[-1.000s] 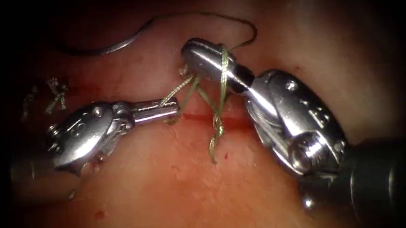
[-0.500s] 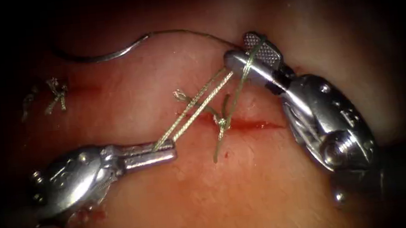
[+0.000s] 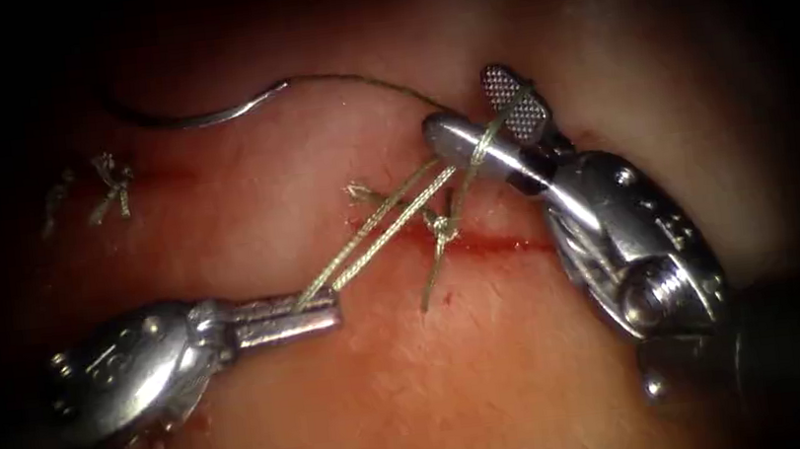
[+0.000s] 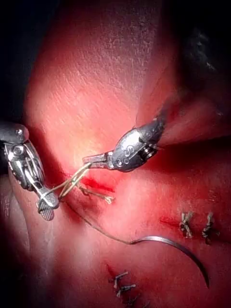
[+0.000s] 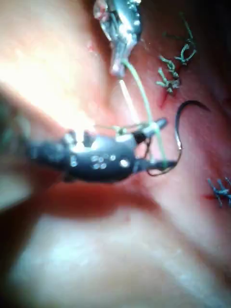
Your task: Wound Closure
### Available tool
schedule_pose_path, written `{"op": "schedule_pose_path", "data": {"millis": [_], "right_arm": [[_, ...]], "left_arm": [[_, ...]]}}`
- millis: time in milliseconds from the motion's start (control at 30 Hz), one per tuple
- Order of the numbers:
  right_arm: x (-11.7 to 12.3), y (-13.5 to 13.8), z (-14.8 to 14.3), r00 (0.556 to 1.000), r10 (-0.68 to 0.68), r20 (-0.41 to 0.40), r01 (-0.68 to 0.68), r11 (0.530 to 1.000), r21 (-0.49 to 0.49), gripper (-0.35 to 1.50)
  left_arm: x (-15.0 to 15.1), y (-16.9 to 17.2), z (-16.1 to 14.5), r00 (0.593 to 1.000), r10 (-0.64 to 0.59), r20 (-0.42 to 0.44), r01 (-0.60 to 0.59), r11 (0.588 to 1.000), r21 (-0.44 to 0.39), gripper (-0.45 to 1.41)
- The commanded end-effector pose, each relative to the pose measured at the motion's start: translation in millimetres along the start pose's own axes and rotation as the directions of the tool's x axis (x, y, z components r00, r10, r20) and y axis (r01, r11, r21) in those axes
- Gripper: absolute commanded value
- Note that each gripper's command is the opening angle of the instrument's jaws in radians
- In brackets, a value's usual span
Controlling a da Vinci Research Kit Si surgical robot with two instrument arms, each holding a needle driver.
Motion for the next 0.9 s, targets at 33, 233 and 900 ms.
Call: {"op": "schedule_pose_path", "data": {"millis": [33, 233, 900], "right_arm": [[-0.8, -0.2, 0.4, 1.000, 0.000, 0.002, 0.000, 1.000, 0.004, 1.28], [-3.0, 0.6, -2.7, 0.992, -0.041, 0.119, 0.045, 0.998, -0.039, 1.25], [-4.5, -1.2, -2.4, 0.988, -0.045, 0.150, 0.041, 0.999, 0.034, 1.25]], "left_arm": [[-0.5, -0.1, 0.5, 1.000, -0.002, -0.004, 0.002, 1.000, 0.001, -0.45], [1.6, -0.9, 0.1, 1.000, -0.021, -0.019, 0.021, 1.000, -0.005, -0.45], [1.5, -3.9, -0.5, 0.998, -0.052, -0.037, 0.053, 0.999, 0.012, -0.45]]}}
